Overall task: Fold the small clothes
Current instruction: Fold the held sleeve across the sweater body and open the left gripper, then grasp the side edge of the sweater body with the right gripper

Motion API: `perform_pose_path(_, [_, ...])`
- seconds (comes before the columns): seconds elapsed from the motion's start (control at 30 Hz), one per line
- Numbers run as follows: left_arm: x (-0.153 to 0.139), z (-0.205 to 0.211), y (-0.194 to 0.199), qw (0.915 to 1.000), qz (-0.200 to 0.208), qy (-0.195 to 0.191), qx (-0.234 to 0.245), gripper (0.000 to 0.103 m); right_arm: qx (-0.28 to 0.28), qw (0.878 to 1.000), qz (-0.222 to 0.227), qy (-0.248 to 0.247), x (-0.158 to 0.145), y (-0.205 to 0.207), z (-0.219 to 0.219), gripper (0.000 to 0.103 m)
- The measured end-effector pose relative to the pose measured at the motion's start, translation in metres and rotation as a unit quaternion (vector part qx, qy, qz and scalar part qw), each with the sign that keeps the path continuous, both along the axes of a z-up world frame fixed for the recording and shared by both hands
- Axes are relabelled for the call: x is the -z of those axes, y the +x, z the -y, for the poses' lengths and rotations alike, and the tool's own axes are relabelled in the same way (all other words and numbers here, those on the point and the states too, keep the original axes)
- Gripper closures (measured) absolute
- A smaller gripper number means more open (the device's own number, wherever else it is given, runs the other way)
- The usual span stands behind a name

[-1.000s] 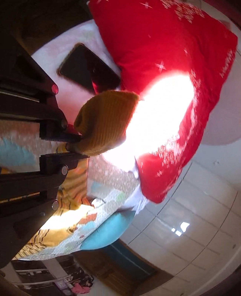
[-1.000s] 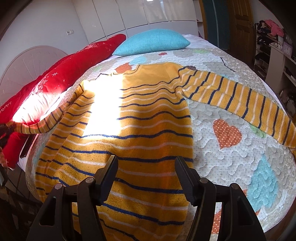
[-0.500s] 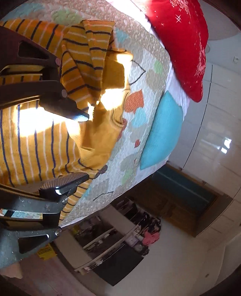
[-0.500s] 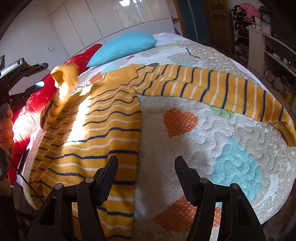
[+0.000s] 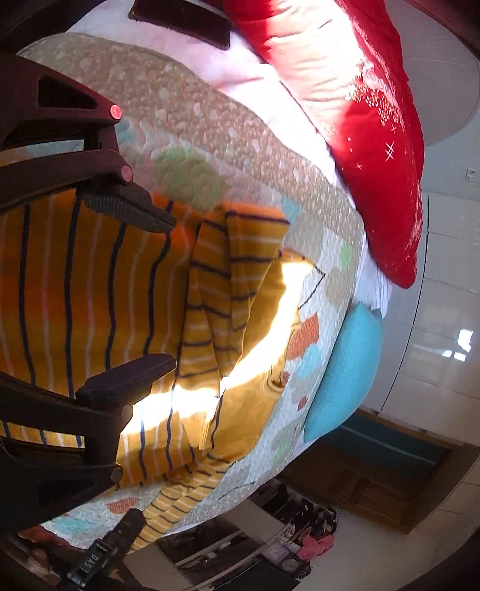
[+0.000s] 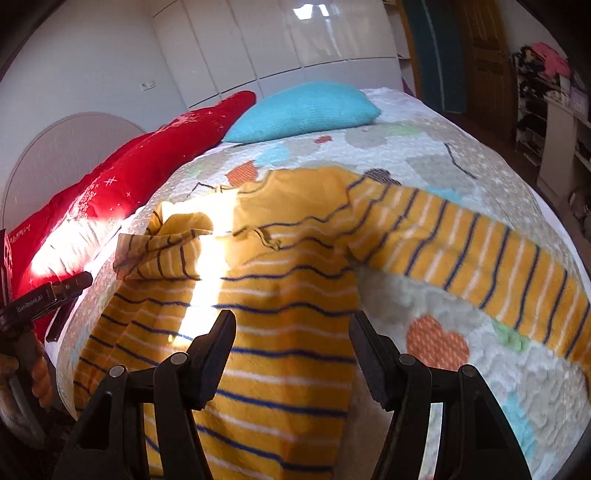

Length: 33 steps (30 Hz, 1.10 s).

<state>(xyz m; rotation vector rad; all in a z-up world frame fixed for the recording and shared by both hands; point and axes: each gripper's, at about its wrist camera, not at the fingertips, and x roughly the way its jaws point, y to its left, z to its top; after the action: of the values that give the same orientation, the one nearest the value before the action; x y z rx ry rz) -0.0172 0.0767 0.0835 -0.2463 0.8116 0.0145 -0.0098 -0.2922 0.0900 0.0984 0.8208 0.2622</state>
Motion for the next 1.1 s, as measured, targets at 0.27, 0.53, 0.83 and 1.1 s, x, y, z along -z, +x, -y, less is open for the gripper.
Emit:
perform_pose_path(0.27, [0.000, -0.053, 0.012, 0.9990, -0.004, 0.026, -0.036, 0.036, -0.084, 0.990, 0.018, -0.109, -0.011, 0.097, -0.080, 0.033])
perform_pose_path(0.53, [0.018, -0.072, -0.032, 0.9978, -0.023, -0.025, -0.057, 0.036, -0.170, 0.976, -0.079, -0.111, 0.047, 0.187, -0.128, 0.033])
perform_pose_path(0.83, [0.033, -0.081, -0.071, 0.9934, -0.031, -0.080, -0.076, 0.036, -0.212, 0.966, -0.125, -0.074, 0.071, 0.183, -0.142, 0.075])
perform_pose_path(1.1, [0.033, -0.083, -0.083, 0.9918, -0.025, -0.092, -0.084, 0.036, -0.181, 0.976, -0.063, -0.102, 0.022, 0.147, -0.137, 0.097])
